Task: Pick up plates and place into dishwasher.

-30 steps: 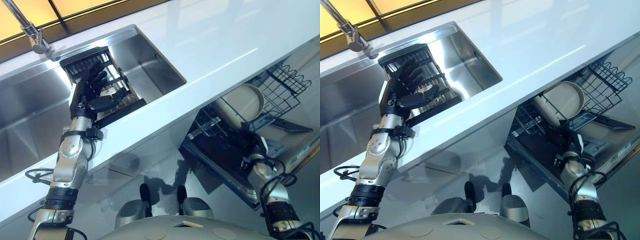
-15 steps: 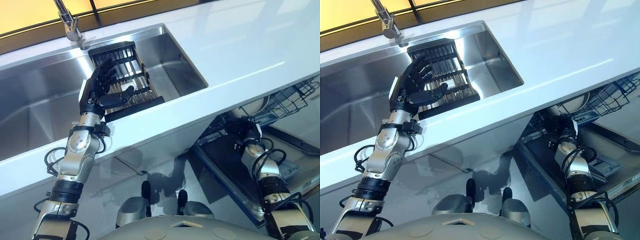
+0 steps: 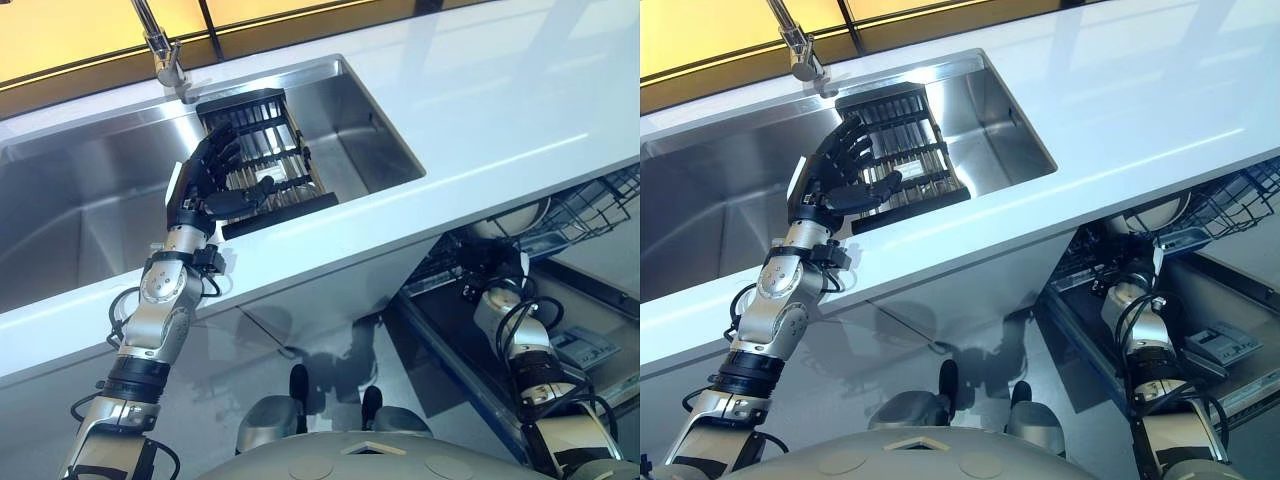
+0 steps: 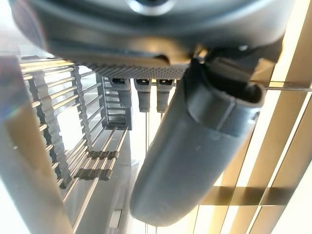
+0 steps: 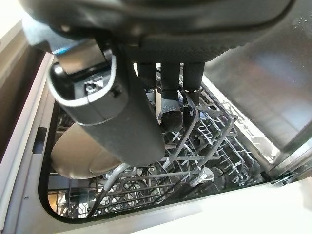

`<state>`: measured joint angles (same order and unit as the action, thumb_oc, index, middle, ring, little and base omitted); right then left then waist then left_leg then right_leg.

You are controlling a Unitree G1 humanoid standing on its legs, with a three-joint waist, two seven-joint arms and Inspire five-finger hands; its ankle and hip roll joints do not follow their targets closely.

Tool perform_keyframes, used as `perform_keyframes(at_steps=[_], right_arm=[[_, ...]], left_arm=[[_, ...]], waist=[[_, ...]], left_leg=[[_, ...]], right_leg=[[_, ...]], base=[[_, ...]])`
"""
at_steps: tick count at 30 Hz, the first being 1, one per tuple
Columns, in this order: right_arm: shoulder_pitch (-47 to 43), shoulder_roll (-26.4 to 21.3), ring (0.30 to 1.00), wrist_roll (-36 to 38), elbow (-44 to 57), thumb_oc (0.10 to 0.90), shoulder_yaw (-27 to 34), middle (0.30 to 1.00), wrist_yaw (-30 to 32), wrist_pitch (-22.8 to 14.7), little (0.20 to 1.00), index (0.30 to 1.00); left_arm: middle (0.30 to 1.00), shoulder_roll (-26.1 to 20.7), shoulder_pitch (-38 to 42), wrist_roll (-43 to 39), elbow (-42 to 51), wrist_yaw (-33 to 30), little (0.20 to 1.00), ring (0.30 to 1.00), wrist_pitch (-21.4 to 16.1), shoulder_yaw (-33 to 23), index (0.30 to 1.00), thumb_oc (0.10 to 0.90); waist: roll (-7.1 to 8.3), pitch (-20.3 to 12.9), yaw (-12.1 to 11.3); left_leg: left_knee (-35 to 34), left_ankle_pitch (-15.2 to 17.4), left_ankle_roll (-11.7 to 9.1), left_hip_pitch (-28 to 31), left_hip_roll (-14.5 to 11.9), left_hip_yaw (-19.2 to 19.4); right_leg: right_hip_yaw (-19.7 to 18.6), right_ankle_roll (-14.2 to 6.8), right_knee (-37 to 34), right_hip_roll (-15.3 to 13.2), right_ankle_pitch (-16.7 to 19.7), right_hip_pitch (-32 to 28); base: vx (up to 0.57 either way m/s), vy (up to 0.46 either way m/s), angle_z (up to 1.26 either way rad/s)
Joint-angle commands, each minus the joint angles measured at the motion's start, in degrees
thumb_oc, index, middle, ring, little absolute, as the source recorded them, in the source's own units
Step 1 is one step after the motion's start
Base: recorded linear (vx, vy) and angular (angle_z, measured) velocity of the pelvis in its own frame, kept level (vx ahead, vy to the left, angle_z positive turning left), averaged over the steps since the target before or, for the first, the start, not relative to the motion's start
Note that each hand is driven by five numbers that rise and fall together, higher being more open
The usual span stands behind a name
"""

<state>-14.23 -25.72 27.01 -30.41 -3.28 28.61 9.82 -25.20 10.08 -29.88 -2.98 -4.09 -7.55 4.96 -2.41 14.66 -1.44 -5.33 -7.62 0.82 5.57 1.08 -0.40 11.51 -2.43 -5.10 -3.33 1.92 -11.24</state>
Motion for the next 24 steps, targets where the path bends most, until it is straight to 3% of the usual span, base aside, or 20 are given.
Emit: perform_keyframes(at_steps=[1, 14, 21, 24], right_arm=[[-18.84, 2.62, 0.900, -6.10, 7.17, 0.800, -6.89, 0.900, -0.62, -11.54, 0.900, 0.900], [-12.37, 1.11, 0.900, -9.96, 12.74, 0.800, -5.20, 0.900, -2.04, -10.10, 0.900, 0.900], [-7.80, -0.45, 0.900, -9.31, 17.66, 0.800, -1.89, 0.900, -3.68, -8.59, 0.900, 0.900], [-2.01, -1.01, 0.900, -9.42, 21.62, 0.800, 2.30, 0.900, -3.24, -10.00, 0.900, 0.900]], left_arm=[[0.900, -1.33, 2.46, -1.96, 1.52, 0.97, 0.900, 0.900, -4.24, 3.13, 0.900, 0.800], [0.900, -0.70, 1.30, -1.53, 1.56, 2.02, 0.900, 0.900, -4.43, 2.96, 0.900, 0.800], [0.900, -0.48, -0.20, -1.42, 2.00, 2.86, 0.900, 0.900, -4.95, 1.65, 0.900, 0.800], [0.900, -0.48, -2.28, -1.52, 2.63, 3.36, 0.900, 0.900, -5.62, -0.27, 0.900, 0.800]], waist=[[3.53, -7.45, -4.77], [3.83, -7.44, -2.31], [4.19, -7.42, -0.91], [4.31, -7.55, 0.30]], left_leg=[[1.44, 8.55, 1.62, 3.13, 5.27, 0.34], [1.94, 9.11, 2.05, 3.22, 5.04, 1.64], [1.92, 9.24, 2.07, 3.24, 4.81, 2.27], [1.57, 9.17, 2.13, 3.30, 4.49, 2.94]], right_leg=[[-1.30, -2.51, 2.04, -1.75, 1.81, 3.56], [-4.47, -2.94, 3.12, -1.64, 1.47, 4.42], [-5.74, -3.11, 3.59, -1.29, 1.33, 4.91], [-6.48, -3.20, 4.39, -0.84, 0.82, 5.35]], base=[[0.00, 0.000, 0.00], [0.00, 0.000, 0.00], [0.00, -0.001, 0.00], [0.00, 0.000, 0.00]])
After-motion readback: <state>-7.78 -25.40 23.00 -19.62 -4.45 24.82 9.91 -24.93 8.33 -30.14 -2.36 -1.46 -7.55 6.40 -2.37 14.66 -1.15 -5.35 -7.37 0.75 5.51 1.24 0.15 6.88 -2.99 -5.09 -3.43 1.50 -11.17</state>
